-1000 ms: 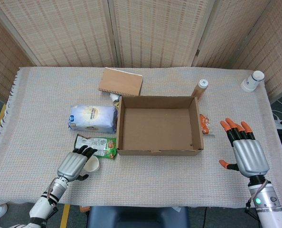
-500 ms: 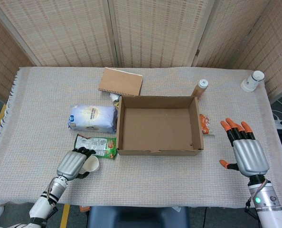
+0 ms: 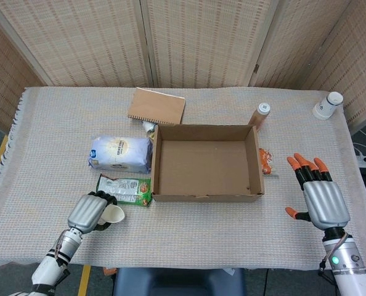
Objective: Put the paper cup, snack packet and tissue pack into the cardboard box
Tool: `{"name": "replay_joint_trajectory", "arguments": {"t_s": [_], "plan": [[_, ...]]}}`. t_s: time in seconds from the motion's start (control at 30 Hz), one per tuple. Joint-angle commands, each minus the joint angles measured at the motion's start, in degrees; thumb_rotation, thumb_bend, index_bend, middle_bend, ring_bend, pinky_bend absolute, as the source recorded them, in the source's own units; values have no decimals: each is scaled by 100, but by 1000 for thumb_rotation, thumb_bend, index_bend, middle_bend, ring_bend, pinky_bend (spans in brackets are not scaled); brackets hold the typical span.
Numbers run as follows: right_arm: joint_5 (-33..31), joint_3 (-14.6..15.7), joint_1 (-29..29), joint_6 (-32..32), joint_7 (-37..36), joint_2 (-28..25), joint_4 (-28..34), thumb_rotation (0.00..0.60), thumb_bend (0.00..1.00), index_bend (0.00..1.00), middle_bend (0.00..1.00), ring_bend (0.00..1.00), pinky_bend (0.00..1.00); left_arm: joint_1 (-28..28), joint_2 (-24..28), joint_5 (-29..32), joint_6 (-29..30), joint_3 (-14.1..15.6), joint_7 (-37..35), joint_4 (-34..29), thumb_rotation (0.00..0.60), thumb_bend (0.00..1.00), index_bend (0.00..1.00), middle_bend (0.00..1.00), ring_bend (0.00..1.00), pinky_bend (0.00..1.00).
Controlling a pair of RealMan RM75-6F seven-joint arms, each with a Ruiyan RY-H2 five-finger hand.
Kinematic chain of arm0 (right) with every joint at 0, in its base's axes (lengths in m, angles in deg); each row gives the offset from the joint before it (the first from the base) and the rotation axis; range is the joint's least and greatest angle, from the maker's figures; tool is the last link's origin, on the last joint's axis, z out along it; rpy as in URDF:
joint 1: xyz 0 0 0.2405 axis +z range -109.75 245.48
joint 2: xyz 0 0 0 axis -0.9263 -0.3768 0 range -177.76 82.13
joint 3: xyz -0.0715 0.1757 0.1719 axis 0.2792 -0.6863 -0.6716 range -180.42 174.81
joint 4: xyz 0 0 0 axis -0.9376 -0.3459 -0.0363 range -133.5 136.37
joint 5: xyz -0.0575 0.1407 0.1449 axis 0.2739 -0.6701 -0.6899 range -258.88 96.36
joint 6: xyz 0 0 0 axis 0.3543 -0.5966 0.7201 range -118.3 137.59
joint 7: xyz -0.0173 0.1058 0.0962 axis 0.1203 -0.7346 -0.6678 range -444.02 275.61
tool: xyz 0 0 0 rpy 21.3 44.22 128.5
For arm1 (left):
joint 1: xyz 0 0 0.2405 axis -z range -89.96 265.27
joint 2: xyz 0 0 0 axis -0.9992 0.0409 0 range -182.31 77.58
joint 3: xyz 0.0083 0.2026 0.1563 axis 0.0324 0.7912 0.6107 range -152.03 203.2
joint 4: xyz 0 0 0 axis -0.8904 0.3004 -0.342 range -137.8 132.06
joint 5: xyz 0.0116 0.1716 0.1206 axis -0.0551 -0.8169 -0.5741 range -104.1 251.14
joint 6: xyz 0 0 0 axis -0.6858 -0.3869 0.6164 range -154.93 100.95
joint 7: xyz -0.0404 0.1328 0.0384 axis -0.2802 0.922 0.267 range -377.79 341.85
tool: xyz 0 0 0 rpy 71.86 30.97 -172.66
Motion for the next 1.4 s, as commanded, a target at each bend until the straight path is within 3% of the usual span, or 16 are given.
{"name": "replay_joint_trajectory", "arguments": {"t_s": [0.03,0.23,0.37,0.47,0.6,0.77,0.87,1.0,1.17,1.3,1.4], "plan": [[4,-4,-2,8,-7,-6,3,600,73,55,0,0,0,-3,262,-8,100,-65,32,-235,600,252,424,412,278,390],[15,2,-6,5,-25,-22,18,600,74,55,0,0,0,100,1258,16,257,-345,208,-1011,600,252,416,412,278,397],[59,3,-11,23,-22,-28,48,600,73,54,0,0,0,322,2059,122,305,-720,426,-1697,600,251,416,412,278,400],[127,1,-31,80,1,-30,62,600,74,53,0,0,0,596,2403,297,258,-1068,536,-2076,600,251,416,413,278,402],[240,3,-73,158,-21,-42,113,600,74,52,0,0,0,1147,2464,775,149,-1555,764,-2322,600,251,416,414,278,405],[317,-24,-113,217,-118,-101,113,600,74,51,0,0,0,2029,1953,1440,-35,-1859,1308,-2183,600,251,421,417,278,409],[316,-46,-123,229,-174,-132,88,600,74,51,0,0,0,2400,1386,1600,-9,-1857,1484,-1889,600,251,429,424,279,419],[315,-58,-125,227,-203,-143,74,600,74,48,0,0,0,2584,997,1676,48,-1828,1534,-1664,600,252,433,448,297,430],[362,-61,-139,222,-240,-168,86,600,74,44,0,0,0,3237,-537,2198,40,-1789,1521,-487,600,254,451,469,320,437],[380,-66,-150,226,-258,-181,89,600,73,41,0,0,0,3452,-1208,2337,141,-1807,1379,145,600,269,469,478,328,445],[388,-67,-155,219,-267,-190,96,600,74,41,0,0,0,3560,-1494,2544,127,-1772,1381,492,600,260,358,411,266,416]]}}
